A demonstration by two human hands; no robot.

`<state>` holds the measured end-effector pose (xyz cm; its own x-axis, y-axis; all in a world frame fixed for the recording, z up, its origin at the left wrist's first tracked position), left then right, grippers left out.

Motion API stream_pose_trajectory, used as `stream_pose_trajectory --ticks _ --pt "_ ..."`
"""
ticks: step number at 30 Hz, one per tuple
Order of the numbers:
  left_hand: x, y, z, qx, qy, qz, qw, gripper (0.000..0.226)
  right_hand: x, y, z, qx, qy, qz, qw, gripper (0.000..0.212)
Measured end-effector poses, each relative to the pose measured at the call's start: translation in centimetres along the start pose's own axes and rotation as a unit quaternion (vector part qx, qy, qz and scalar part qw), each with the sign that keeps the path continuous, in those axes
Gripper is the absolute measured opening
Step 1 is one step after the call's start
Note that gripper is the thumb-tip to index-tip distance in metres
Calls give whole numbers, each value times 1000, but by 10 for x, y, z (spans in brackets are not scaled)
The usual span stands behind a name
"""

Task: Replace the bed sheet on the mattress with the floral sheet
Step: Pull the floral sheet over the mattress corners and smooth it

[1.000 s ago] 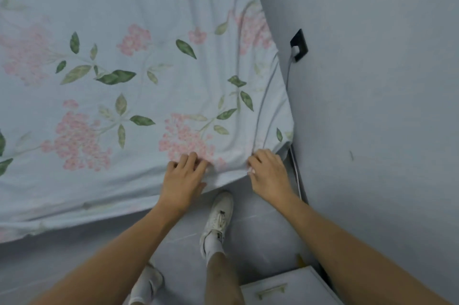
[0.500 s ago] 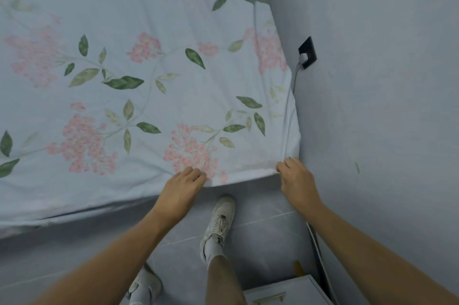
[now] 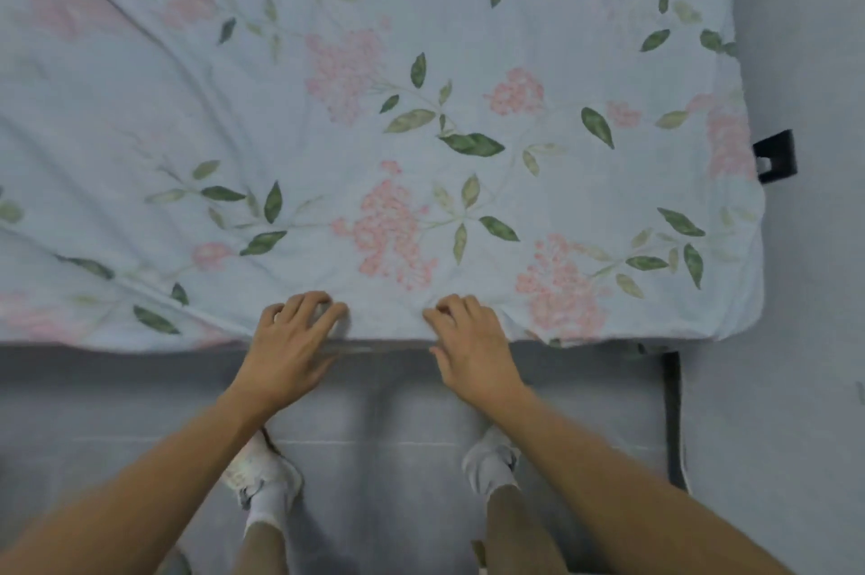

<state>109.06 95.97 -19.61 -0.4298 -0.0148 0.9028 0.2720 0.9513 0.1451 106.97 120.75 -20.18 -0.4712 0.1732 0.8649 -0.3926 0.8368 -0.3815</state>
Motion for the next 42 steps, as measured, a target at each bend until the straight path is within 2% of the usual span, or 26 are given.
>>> stream_pose_trajectory --ticks 3,5,10,15,21,24,26,29,33,36,38,40,42 --pt "-8 -104 -46 26 -12 21 999 78 -30 -94 51 42 9 -8 999 60" --pt "-10 -162 -73 49 -18 19 998 76 -47 -152 83 56 20 -19 998 57" --pt "-9 -259 -105 65 17 18 998 52 -78 -242 137 48 74 -42 995 41" --pt "-20 -294 -119 2 51 -16 999 31 -87 -246 130 -13 95 -34 995 26" --pt "-56 -282 -172 16 -16 -49 999 41 -88 -265 115 -31 52 -63 996 34" --pt "-42 -291 -185 44 5 -58 997 37 -73 -285 123 -46 47 -55 996 31" --pt "-30 -304 -193 68 28 -39 997 44 -75 -314 130 -27 36 -44 998 31" --pt "-22 -345 -206 128 41 -35 990 62 -92 -367 146 37 3 -28 999 36" --pt "-21 -431 -224 214 61 -32 974 61 -116 -431 189 75 -6 -24 997 51" --pt "-25 -499 -235 231 102 -45 967 64 -130 -475 228 77 18 -30 996 60" --pt "-26 -535 -239 208 114 -41 971 56 -137 -498 254 65 44 -46 996 50" --pt "-29 -559 -240 154 120 -35 980 37 -143 -509 274 55 79 -33 995 30" --pt "-33 -571 -243 95 122 -56 986 32 -149 -511 281 43 106 -12 993 18"
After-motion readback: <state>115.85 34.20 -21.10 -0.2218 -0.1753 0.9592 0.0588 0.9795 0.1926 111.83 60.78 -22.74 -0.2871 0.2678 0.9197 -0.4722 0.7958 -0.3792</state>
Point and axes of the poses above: each hand's wrist, its own z-axis towards the middle knuckle, its own x-axis out of the back of the hand, y = z × x, the point moved 6 cm from there along z, towards the middle knuckle, and after that the axes turned 4 degrees about -y, right-handed, at the moved point
